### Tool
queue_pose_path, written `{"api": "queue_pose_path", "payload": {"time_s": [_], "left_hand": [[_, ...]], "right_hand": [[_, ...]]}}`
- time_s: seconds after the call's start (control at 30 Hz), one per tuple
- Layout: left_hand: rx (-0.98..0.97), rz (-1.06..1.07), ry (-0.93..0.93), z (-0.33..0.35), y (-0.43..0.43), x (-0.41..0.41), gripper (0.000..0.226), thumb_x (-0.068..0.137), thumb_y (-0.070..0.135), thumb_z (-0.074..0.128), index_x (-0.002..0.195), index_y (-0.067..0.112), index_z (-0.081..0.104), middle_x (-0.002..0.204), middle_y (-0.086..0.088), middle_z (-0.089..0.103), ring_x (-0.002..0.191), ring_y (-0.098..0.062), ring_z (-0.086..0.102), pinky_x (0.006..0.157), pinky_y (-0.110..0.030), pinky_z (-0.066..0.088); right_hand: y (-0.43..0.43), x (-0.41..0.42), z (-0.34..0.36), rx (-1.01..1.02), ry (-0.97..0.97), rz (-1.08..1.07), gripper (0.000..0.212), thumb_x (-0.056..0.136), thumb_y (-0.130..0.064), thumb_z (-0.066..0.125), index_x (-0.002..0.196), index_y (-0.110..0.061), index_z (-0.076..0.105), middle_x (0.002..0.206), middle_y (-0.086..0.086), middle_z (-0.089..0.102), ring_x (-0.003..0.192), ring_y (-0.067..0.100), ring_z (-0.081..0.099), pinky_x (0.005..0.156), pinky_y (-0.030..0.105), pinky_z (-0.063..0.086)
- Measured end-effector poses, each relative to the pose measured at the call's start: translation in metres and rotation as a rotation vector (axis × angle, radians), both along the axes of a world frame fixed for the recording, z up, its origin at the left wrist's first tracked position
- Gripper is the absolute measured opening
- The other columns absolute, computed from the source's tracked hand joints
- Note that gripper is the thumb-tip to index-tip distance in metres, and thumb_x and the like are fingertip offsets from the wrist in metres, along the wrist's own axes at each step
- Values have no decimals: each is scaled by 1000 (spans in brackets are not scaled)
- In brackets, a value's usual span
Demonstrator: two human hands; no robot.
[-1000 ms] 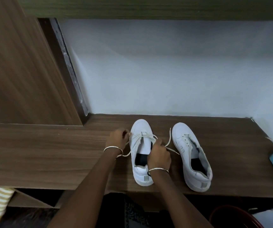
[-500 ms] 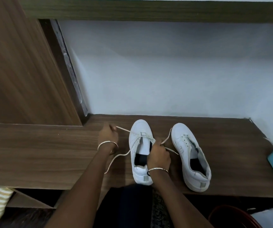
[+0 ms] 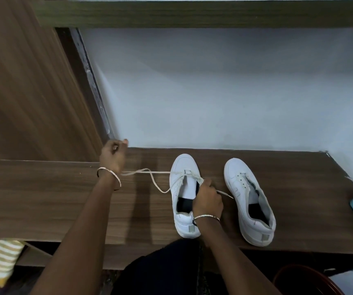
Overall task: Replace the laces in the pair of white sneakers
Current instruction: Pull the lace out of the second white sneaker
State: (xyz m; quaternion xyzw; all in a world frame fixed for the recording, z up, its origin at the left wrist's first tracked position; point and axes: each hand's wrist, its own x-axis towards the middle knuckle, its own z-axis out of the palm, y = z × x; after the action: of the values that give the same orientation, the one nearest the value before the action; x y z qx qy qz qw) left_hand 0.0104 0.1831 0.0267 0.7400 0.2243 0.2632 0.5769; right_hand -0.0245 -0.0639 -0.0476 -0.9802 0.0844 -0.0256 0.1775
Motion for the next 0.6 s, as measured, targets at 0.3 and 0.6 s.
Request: {"api": "queue_pose_path", "payload": {"time_s": [0.3,0.6], "left_hand": [[682,-470,399,-18,-18,-3,42,88,53,59,68,17,71,60,6,61,61,-14,56,62,-29,42],[-967,-208,-80,7,-22,6,43,104,37,42,64,22,38,44,8,33,34,-5,31,37,-19,31]], "right_hand": [[-2,0,-1,-6,-6,9,28,103,-12,40,130,-8,43,113,10,67,97,26,71,72,33,54],[-1,1,-2,-1,-2,-2,29,102,-12,41,131,-7,43,110,9,68,96,26,71,71,33,54]]}}
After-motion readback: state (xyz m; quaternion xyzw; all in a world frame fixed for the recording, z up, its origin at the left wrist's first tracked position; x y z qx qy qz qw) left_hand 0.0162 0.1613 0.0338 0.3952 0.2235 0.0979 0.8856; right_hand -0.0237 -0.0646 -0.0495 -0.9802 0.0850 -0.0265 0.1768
